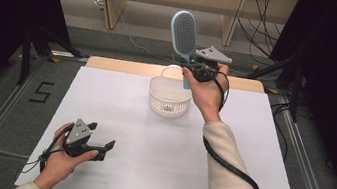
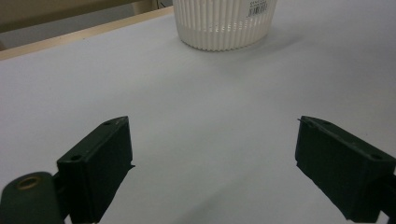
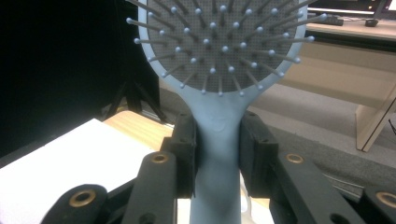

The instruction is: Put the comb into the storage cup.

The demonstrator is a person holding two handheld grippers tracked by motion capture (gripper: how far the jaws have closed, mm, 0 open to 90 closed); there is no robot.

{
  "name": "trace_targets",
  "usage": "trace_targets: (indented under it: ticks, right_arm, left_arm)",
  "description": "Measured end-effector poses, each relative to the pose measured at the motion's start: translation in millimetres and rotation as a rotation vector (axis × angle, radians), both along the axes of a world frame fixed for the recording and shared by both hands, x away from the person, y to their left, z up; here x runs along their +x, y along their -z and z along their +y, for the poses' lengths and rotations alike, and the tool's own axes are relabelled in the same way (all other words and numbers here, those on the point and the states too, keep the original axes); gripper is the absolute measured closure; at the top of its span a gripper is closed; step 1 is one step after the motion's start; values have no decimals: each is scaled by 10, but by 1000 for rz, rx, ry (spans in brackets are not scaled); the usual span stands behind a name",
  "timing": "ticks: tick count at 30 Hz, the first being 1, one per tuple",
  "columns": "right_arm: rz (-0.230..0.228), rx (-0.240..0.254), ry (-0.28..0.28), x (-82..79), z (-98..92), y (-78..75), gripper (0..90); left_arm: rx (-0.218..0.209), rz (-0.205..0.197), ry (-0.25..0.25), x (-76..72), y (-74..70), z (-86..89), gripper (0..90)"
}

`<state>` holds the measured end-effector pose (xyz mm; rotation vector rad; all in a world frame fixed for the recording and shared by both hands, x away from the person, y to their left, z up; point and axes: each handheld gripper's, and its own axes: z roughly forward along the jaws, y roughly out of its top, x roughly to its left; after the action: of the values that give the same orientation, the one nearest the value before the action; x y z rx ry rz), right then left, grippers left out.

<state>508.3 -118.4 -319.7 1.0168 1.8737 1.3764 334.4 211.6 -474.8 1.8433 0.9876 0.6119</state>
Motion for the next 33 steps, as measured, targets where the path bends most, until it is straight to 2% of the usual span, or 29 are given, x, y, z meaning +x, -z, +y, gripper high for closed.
trace_targets:
  ticks: [33]
  right_arm:
    - [13,-23,-17,113,125,90,703]
  left_arm:
    - [2,-1,2,1,0,-4,106]
